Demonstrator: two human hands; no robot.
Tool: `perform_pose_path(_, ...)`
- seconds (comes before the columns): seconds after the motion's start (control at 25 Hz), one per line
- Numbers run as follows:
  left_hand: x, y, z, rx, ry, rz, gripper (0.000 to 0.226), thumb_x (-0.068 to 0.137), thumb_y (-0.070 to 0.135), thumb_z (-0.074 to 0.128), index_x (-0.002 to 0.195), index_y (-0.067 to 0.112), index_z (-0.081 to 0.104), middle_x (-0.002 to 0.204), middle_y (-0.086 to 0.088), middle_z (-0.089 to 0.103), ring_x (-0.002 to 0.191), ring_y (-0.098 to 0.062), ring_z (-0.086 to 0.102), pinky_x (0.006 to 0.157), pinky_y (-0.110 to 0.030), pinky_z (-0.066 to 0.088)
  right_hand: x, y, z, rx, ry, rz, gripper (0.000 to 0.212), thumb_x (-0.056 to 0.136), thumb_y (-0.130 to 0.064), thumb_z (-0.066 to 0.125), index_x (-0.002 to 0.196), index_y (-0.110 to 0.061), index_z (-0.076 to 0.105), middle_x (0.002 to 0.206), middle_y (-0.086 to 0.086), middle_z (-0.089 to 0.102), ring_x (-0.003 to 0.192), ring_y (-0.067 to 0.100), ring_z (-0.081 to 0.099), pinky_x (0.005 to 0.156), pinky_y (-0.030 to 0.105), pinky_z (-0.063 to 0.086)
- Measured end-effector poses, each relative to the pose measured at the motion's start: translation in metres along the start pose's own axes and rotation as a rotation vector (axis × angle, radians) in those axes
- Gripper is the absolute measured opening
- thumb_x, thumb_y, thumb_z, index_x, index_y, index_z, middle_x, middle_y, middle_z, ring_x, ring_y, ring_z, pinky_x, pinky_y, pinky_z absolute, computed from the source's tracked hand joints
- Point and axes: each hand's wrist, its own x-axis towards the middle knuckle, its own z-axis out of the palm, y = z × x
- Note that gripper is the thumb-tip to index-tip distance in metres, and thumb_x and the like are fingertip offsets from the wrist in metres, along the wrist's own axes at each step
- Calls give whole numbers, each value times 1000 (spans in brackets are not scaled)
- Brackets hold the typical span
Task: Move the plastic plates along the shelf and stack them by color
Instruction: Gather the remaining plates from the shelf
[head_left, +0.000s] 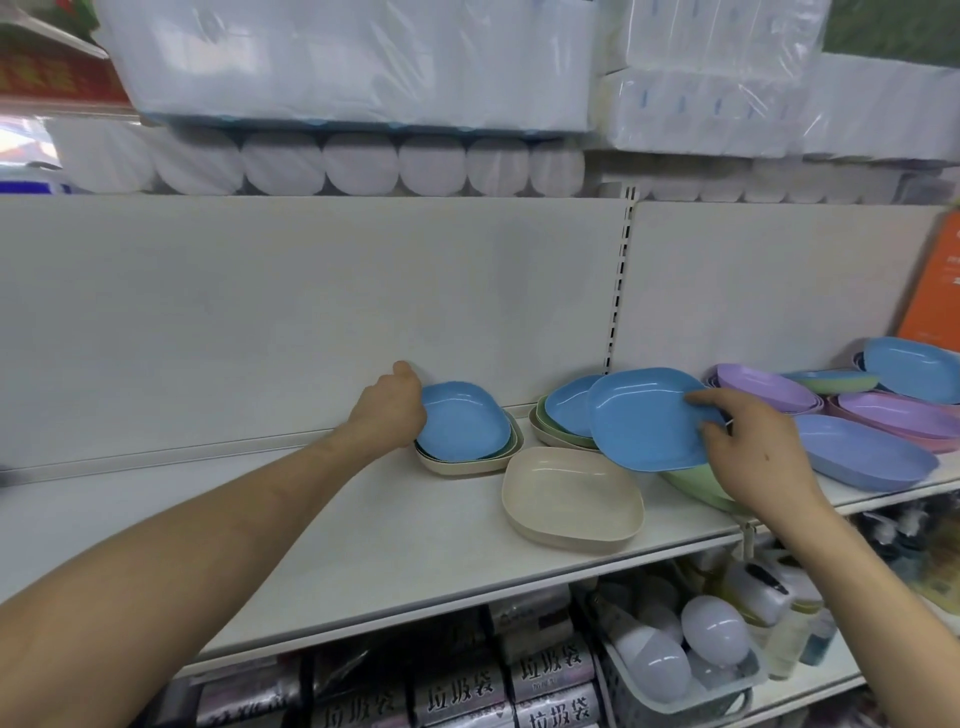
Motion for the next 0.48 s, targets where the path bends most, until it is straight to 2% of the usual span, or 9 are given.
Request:
perform_pose_path(0.08, -4, 0, -8, 65, 73, 59, 45, 91, -3, 50, 131, 2, 32, 101, -18, 57, 83, -36, 55, 67, -41, 45, -3, -7, -1, 6, -1, 0, 42, 92, 0, 54, 129, -14, 69, 117, 15, 70, 97, 30, 62, 82, 31, 39)
perform_pose_path(0.2, -12, -11, -21, -4, 83, 130, 49, 87, 2, 60, 123, 13, 30, 97, -15, 56, 75, -34, 61, 64, -44, 57, -7, -22, 0, 44, -11, -4, 43, 93, 1, 53, 130, -14, 68, 119, 14, 69, 95, 26, 58, 82, 30, 37)
perform_pose_path(0.24, -16, -17, -27, -71, 56, 147, 41, 86, 5, 60, 115, 16, 33, 98, -15, 56, 75, -36, 64, 65, -47, 61, -7, -28, 2, 58, -18, -7, 42, 93, 0, 53, 130, -14, 68, 119, 13, 69, 94, 23, 55, 82, 29, 36)
perform_pose_path(0.32, -30, -26, -41, -344, 3, 95, 17, 83, 17, 47, 99, 16, 43, 102, -15, 58, 78, -43, 68, 67, -53, 63, -8, -43, 8, 86, -31, -23, 42, 94, 0, 54, 130, -15, 68, 120, 11, 68, 95, 19, 53, 84, 28, 37)
perform_pose_path(0.4, -41, -38, -50, -608, -14, 0, 23, 75, 22, 38, 89, 13, 53, 109, -14, 58, 90, -44, 67, 68, -54, 63, -11, -60, 18, 117, -46, -49, 41, 93, -1, 55, 129, -15, 69, 119, 11, 69, 99, 22, 56, 86, 29, 38)
perform_pose_path(0.48, -50, -58, -56, -701, -46, -20, 17, 88, 17, 43, 95, 10, 57, 118, -11, 55, 96, -39, 66, 70, -51, 64, -15, -83, 32, 159, -78, -74, 40, 93, -2, 57, 129, -15, 68, 119, 9, 69, 100, 24, 58, 87, 30, 39)
